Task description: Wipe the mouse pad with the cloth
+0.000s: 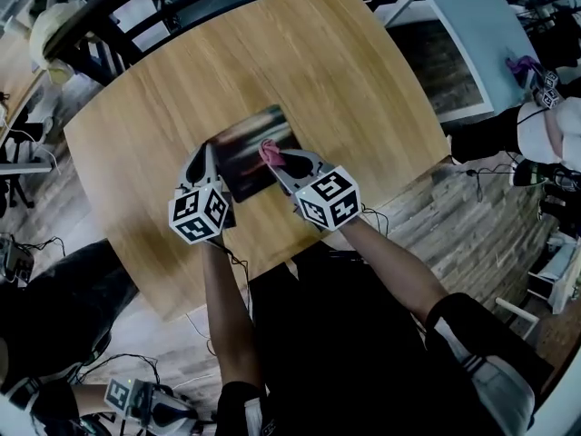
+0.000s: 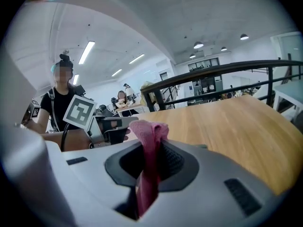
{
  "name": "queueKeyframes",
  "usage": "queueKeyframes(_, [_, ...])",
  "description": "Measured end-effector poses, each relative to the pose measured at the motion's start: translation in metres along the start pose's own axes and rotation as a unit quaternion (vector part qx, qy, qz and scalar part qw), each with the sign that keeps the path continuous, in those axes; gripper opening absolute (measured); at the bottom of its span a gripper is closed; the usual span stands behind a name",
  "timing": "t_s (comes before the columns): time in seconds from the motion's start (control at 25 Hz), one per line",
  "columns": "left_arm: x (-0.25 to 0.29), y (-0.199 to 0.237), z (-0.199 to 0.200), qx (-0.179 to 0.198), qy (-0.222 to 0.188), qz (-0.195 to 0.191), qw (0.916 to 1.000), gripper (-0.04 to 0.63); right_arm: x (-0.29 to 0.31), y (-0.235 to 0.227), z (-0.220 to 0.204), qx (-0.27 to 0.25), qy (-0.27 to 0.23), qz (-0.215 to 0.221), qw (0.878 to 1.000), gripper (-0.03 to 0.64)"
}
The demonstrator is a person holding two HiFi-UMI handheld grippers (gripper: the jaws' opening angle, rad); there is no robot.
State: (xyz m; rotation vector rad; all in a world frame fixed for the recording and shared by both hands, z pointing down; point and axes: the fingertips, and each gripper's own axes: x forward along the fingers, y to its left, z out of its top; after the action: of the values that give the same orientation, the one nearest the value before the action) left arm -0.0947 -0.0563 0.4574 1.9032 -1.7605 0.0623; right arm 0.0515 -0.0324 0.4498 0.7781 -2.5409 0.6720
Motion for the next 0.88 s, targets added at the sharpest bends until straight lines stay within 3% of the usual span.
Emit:
queueKeyframes(0.6, [-0.095,-0.058,0.046,0.023,-0.115,0.063,0.9911,0.023,-0.068,0.018,0.058,-0.031,-0.11,-0.011,0.993,0.064])
queueKeyframes(0.88, [-0.153,-0.098,0.049,0.037,-0.139,0.079,0.9865,0.023,-0.107,0.039,0.065,-0.048,-0.13,-0.019,0.99,0.064])
